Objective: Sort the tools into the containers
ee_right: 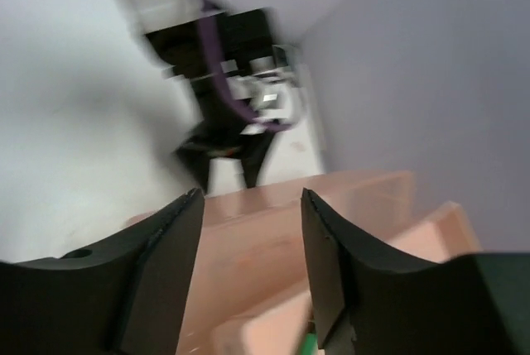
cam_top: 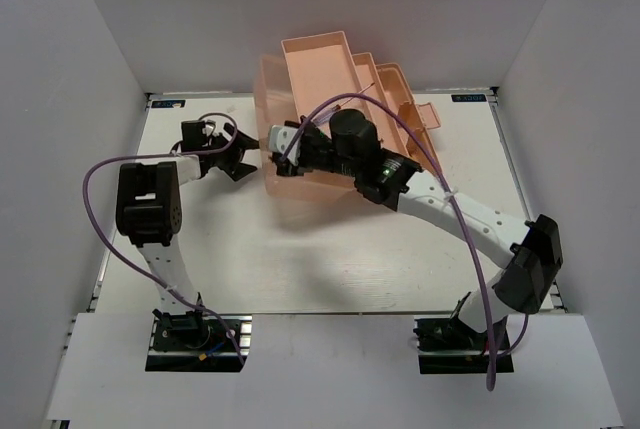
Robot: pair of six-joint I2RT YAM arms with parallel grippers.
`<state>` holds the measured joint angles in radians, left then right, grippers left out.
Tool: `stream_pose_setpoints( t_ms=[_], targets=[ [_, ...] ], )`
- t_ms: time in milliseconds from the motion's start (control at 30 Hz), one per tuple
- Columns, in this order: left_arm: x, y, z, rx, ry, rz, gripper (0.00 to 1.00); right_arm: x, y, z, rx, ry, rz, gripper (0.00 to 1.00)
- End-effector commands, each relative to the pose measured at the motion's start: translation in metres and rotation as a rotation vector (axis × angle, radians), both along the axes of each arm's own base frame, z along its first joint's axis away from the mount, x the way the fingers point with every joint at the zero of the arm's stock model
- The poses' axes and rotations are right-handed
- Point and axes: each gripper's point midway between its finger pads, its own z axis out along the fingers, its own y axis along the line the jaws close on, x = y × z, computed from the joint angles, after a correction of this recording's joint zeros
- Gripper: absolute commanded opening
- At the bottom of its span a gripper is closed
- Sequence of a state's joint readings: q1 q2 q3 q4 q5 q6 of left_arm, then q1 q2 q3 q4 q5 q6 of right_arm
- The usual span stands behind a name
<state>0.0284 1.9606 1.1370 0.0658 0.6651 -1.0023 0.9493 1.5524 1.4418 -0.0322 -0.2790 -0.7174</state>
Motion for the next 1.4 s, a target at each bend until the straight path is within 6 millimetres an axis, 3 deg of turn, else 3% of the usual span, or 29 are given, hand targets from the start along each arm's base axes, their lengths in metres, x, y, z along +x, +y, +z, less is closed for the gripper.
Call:
stream_pose_setpoints(
  t_ms=[0, 33, 67, 100, 133, 167, 233, 267, 300, 333, 367, 400, 433, 467, 533, 567, 600, 633, 700, 800, 933, 967, 1033, 1167, 1267, 1367],
  targets=[
    [0.014, -0.027, 0.046, -0.051, -0.131, -0.083, 0.89, 0.051, -0.028, 0.099, 0.261, -0.191, -0.294, 0.56],
    [0.014, -0.027, 0.047, -0.056, -0.125, -0.079, 0.89, 0.093, -0.050, 0.090, 0.245, -0.197, -0.479, 0.53],
    [0.017, -0.032, 0.047, -0.057, -0.130, -0.090, 0.89, 0.110, -0.062, 0.095, 0.254, -0.203, -0.551, 0.51],
    [0.020, -0.032, 0.053, -0.057, -0.145, -0.090, 0.89, 0.128, -0.084, 0.116, 0.316, -0.191, -0.658, 0.46],
    [0.024, -0.032, 0.054, -0.063, -0.144, -0.086, 0.89, 0.167, -0.131, 0.111, 0.297, -0.181, -0.792, 0.43],
    [0.022, -0.038, 0.055, -0.064, -0.144, -0.096, 0.89, 0.183, -0.145, 0.104, 0.296, -0.149, -0.846, 0.40],
    [0.024, -0.038, 0.058, -0.064, -0.147, -0.096, 0.89, 0.220, -0.210, 0.091, 0.278, -0.092, -1.011, 0.32],
    [0.024, -0.038, 0.058, -0.064, -0.147, -0.096, 0.89, 0.230, -0.226, 0.078, 0.248, -0.045, -1.057, 0.30],
    [0.024, -0.038, 0.058, -0.064, -0.147, -0.096, 0.89, 0.249, -0.260, 0.065, 0.254, -0.002, -1.141, 0.26],
    [0.024, -0.038, 0.058, -0.064, -0.147, -0.096, 0.89, 0.253, -0.278, 0.054, 0.213, 0.048, -1.189, 0.24],
    [0.024, -0.038, 0.058, -0.064, -0.147, -0.096, 0.89, 0.270, -0.327, 0.030, 0.164, 0.124, -1.283, 0.24],
    [0.024, -0.038, 0.058, -0.064, -0.147, -0.096, 0.89, 0.280, -0.341, 0.003, 0.135, 0.195, -1.325, 0.22],
    [0.024, -0.042, 0.061, -0.065, -0.156, -0.106, 0.89, 0.274, -0.353, -0.030, 0.039, 0.302, -1.329, 0.22],
    [0.024, -0.042, 0.061, -0.065, -0.156, -0.106, 0.89, 0.291, -0.388, -0.064, 0.000, 0.385, -1.374, 0.22],
    [0.026, -0.042, 0.064, -0.065, -0.157, -0.106, 0.89, 0.285, -0.399, -0.107, -0.083, 0.532, -1.347, 0.22],
    [0.026, -0.042, 0.064, -0.065, -0.157, -0.106, 0.89, 0.286, -0.416, -0.131, -0.120, 0.611, -1.341, 0.22],
    [0.027, -0.042, 0.067, -0.064, -0.159, -0.106, 0.89, 0.288, -0.417, -0.156, -0.155, 0.661, -1.310, 0.20],
    [0.031, -0.042, 0.074, -0.064, -0.176, -0.107, 0.89, 0.290, -0.424, -0.161, -0.161, 0.666, -1.311, 0.20],
    [0.032, -0.047, 0.075, -0.065, -0.174, -0.116, 0.89, 0.294, -0.418, -0.193, -0.205, 0.716, -1.238, 0.20],
    [0.040, -0.049, 0.094, -0.070, -0.217, -0.125, 0.89, 0.292, -0.405, -0.227, -0.243, 0.805, -1.147, 0.20],
    [0.045, -0.059, 0.107, -0.088, -0.249, -0.165, 0.89, 0.279, -0.375, -0.236, -0.207, 0.916, -0.989, 0.20],
    [0.045, -0.066, 0.119, -0.100, -0.283, -0.194, 0.89, 0.273, -0.371, -0.238, -0.206, 0.953, -0.975, 0.20],
    [0.047, -0.074, 0.120, -0.110, -0.296, -0.221, 0.89, 0.265, -0.355, -0.235, -0.168, 1.005, -0.903, 0.20],
    [0.046, -0.099, 0.143, -0.140, -0.358, -0.307, 0.89, 0.258, -0.344, -0.226, -0.127, 1.037, -0.852, 0.20],
    [0.042, -0.120, 0.147, -0.157, -0.370, -0.363, 0.89, 0.253, -0.341, -0.224, -0.112, 1.056, -0.843, 0.20],
    [0.043, -0.128, 0.144, -0.164, -0.368, -0.384, 0.89, 0.249, -0.336, -0.222, -0.093, 1.079, -0.829, 0.20]
  ],
)
